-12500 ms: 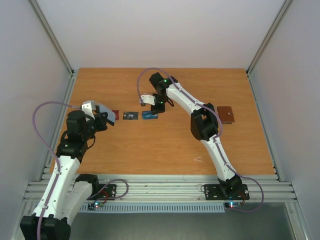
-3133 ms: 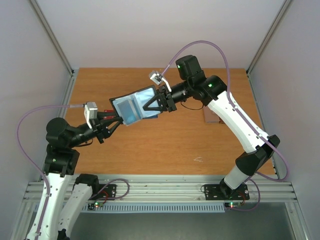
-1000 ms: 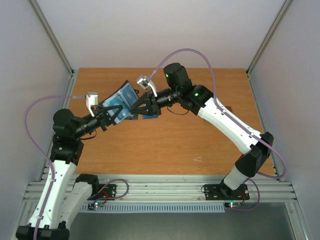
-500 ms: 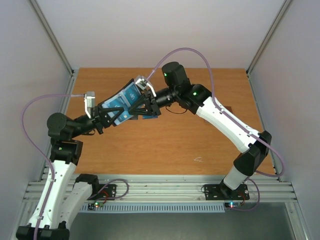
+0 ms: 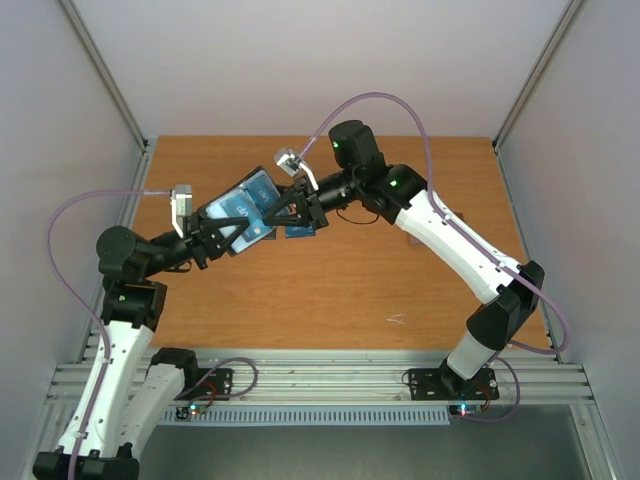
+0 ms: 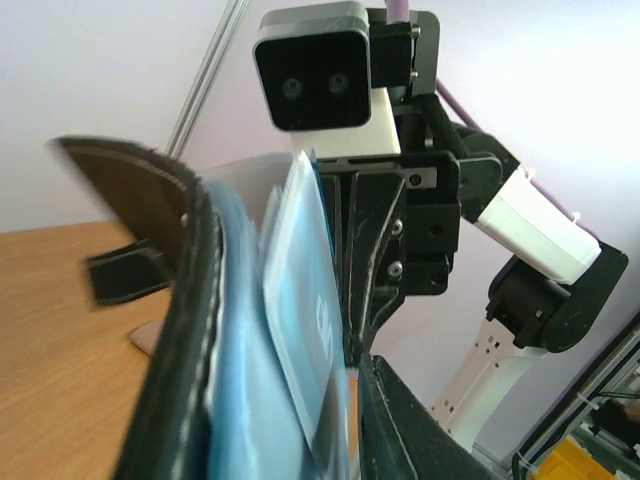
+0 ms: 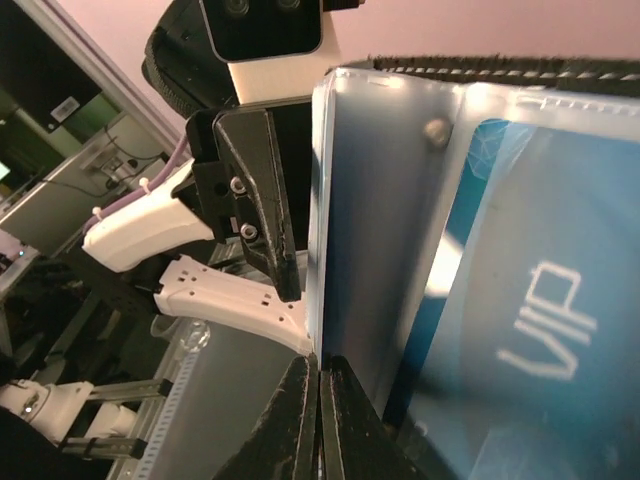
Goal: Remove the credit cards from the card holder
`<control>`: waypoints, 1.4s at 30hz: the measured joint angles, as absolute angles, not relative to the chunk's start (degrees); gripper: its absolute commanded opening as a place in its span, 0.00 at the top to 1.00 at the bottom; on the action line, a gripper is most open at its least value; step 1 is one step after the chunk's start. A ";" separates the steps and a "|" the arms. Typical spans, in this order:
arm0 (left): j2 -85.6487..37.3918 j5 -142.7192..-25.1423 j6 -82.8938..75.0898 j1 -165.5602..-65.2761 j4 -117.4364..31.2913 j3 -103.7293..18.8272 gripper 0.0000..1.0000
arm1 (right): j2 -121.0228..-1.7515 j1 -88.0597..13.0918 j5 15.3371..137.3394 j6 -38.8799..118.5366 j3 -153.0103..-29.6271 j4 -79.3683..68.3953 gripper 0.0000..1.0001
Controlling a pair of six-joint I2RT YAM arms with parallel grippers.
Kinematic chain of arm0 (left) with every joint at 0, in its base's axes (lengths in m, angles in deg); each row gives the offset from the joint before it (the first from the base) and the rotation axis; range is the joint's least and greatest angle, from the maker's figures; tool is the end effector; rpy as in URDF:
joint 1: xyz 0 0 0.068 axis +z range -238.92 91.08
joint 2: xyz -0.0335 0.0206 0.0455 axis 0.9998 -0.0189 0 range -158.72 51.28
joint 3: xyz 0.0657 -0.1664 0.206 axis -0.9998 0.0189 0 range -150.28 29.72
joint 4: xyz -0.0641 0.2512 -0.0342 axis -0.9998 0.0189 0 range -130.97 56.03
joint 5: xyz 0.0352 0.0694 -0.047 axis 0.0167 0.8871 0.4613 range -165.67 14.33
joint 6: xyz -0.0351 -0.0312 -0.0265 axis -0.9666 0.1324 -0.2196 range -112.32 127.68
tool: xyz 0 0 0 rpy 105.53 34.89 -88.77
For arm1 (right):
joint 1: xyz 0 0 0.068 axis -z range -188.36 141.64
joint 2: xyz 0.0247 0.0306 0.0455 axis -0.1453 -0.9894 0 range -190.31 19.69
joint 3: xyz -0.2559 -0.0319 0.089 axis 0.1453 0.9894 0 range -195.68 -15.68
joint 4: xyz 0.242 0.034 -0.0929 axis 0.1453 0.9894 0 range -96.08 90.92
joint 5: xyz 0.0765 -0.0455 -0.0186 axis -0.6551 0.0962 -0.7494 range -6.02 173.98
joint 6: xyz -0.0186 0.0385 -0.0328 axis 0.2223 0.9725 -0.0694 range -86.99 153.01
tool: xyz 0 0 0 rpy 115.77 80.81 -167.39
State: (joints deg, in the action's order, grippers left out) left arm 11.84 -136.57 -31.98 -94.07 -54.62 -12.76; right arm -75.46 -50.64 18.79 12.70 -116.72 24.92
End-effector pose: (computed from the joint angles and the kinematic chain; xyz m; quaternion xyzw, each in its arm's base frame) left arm 0.1417 -0.0440 0.3804 0.2356 0.6120 -0.5433 0.5241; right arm 0.2459 0.2674 0.4236 -0.6163 0.4574 0.5324 0.3570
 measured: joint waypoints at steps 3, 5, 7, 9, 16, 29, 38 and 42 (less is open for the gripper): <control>11.86 -136.57 -31.94 -94.07 -53.70 -12.04 0.76 | -75.15 -49.39 19.12 11.15 -116.81 27.44 0.99; 11.90 -136.57 -31.94 -94.07 -53.46 -11.86 0.76 | -75.02 -48.50 19.34 10.34 -116.83 28.77 0.99; 11.92 -136.57 -31.94 -94.07 -53.37 -11.80 0.76 | -74.76 -47.89 19.51 9.57 -116.83 30.04 0.99; 11.92 -136.57 -31.94 -94.07 -53.37 -11.80 0.76 | -74.39 -47.56 19.73 8.81 -116.85 31.13 0.99; 11.95 -136.77 -31.98 -94.07 -53.44 -11.80 0.76 | -73.71 -47.49 20.56 7.17 -117.46 33.97 0.99; 11.95 -137.38 -32.11 -94.04 -53.33 -11.80 0.97 | -73.67 -47.03 20.56 6.38 -118.05 35.26 0.99; 11.95 -137.60 -31.72 -94.18 -52.94 -11.80 1.00 | -73.67 -46.18 20.21 3.87 -119.58 39.13 0.97; 11.95 -137.60 -31.48 -94.18 -53.00 -11.80 1.00 | -73.82 -45.59 19.64 3.58 -121.18 41.07 0.94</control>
State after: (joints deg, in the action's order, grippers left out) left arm 11.95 -137.60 -31.48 -94.18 -53.00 -11.80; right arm -73.82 -45.59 19.64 3.58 -121.18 41.07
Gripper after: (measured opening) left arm 0.050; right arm 0.046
